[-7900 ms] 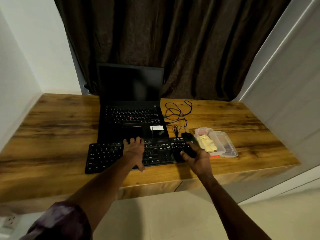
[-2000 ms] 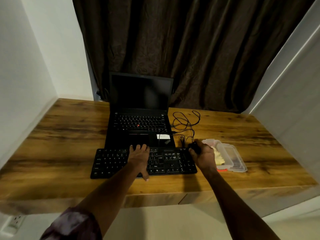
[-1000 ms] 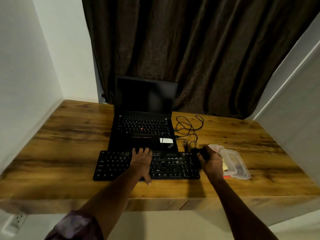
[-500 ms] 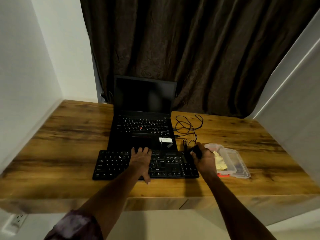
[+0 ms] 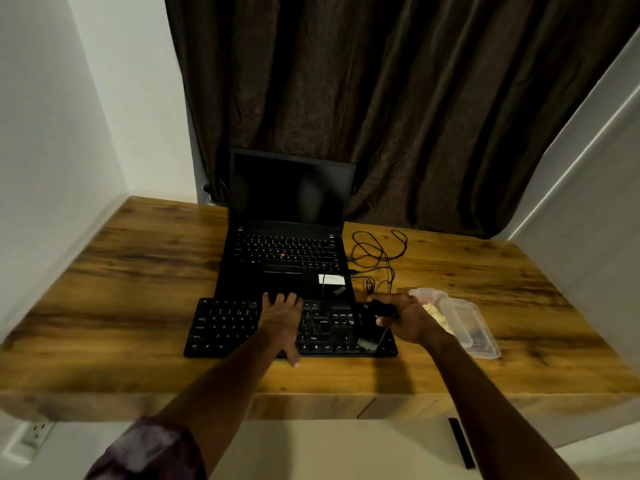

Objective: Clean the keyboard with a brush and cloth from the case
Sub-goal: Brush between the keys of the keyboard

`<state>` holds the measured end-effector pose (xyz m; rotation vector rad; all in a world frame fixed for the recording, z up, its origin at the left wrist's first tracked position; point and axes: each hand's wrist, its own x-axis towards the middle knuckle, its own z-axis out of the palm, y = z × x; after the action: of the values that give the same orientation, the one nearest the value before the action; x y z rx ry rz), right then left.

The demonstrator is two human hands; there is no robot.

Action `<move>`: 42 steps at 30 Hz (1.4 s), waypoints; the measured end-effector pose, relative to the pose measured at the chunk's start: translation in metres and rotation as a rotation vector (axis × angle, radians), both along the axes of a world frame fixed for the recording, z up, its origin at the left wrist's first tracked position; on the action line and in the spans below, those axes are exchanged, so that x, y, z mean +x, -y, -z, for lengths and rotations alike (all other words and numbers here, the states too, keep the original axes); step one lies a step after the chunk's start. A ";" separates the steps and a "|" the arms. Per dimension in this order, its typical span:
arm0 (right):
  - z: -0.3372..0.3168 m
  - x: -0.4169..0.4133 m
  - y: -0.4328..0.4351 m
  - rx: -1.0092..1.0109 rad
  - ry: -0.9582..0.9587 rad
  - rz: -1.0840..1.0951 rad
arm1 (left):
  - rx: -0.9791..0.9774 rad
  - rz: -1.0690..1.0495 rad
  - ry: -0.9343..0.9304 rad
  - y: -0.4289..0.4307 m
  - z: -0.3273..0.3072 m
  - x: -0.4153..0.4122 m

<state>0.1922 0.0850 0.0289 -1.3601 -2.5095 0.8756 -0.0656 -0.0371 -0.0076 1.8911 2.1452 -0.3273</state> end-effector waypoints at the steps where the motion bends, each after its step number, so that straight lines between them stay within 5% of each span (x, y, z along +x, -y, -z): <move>1: -0.003 0.000 0.000 -0.035 -0.017 -0.011 | 0.001 -0.002 -0.001 0.000 0.000 0.000; 5: -0.007 -0.005 -0.005 -0.088 -0.049 -0.008 | -0.005 -0.011 0.000 -0.001 0.000 0.000; 15: 0.006 -0.017 0.000 0.257 -0.118 0.065 | -0.007 -0.014 -0.006 -0.002 0.002 0.000; 23: -0.007 0.006 -0.008 -0.032 -0.069 -0.109 | -0.003 -0.001 -0.015 -0.001 0.001 0.000; 28: -0.006 0.008 -0.009 -0.052 -0.151 -0.048 | -0.009 -0.011 -0.021 0.000 0.000 0.001; 34: 0.005 -0.003 -0.003 0.219 -0.161 0.065 | -0.011 -0.014 -0.017 -0.002 0.001 -0.001; 42: -0.007 0.017 -0.010 -0.008 -0.104 -0.109 | -0.019 0.003 -0.026 -0.003 0.001 -0.003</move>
<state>0.2095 0.0946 0.0355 -1.1568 -2.5228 0.9524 -0.0682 -0.0344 -0.0087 1.8899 2.1483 -0.3730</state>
